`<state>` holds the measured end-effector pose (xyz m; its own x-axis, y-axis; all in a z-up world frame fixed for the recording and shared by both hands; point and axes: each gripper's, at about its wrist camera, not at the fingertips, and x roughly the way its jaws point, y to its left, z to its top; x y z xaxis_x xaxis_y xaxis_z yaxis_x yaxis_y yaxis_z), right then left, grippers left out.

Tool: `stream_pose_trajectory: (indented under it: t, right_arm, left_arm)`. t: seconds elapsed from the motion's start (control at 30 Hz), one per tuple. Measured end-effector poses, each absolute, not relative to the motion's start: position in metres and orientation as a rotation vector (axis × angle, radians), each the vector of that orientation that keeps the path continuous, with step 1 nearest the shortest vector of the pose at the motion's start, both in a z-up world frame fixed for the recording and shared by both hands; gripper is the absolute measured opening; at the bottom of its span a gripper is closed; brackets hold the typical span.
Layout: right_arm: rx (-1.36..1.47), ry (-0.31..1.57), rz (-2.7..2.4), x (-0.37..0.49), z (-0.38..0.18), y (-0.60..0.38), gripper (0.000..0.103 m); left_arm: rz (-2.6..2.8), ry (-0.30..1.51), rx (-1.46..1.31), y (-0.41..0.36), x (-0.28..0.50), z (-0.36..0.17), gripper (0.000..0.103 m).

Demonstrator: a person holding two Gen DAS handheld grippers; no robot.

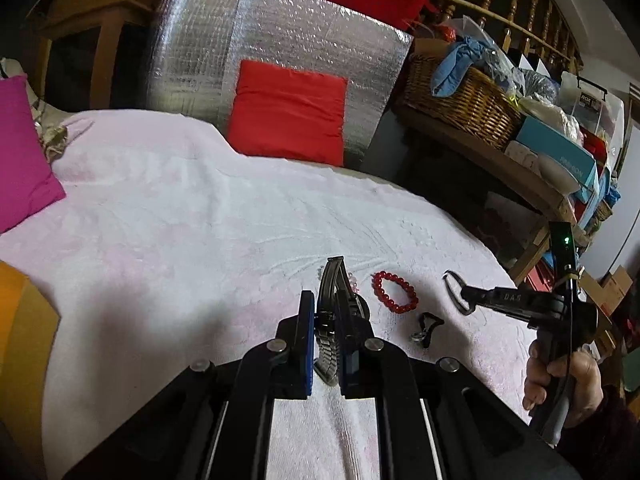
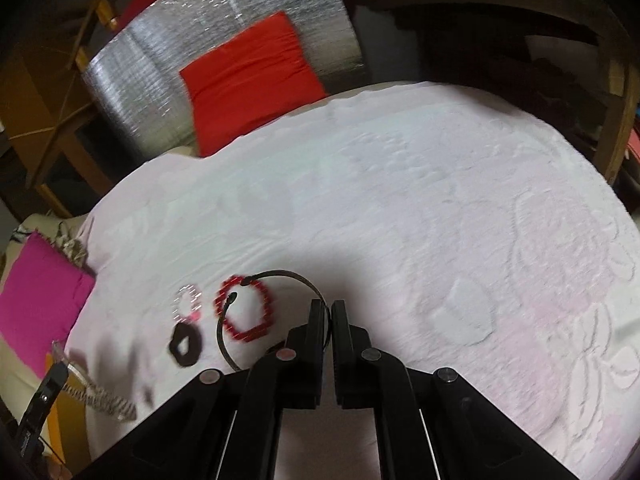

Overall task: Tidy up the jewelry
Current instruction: 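Lower the watch and bangle into the orange box and open both tools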

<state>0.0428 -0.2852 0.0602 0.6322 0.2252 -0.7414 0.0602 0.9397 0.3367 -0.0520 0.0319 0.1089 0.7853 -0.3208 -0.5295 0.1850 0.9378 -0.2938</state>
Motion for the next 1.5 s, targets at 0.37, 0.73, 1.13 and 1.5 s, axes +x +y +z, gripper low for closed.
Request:
stream_pose_trajectory:
  t: [0.37, 0.73, 1.13, 1.5]
  right_arm:
    - [0.295, 0.813, 0.336, 0.009, 0.091, -0.190, 0.004]
    - [0.156, 0.775, 0.688, -0.048, 0.132, -0.009, 0.005]
    - [-0.071, 0.892, 0.857, -0.062, 0.118, 0.178, 0.005]
    - [-0.243, 1.080, 0.752, -0.026, 0.068, 0.261, 0.013]
  left_arm:
    - [-0.162, 0.500, -0.240, 0.072, -0.133, 0.164, 0.009]
    - [0.141, 0.473, -0.296, 0.218, -0.235, 0.206, 0.009]
    - [0.275, 0.688, -0.422, 0.338, -0.226, 0.110, 0.010]
    - [0.317, 0.816, -0.433, 0.373, -0.195, 0.066, 0.022]
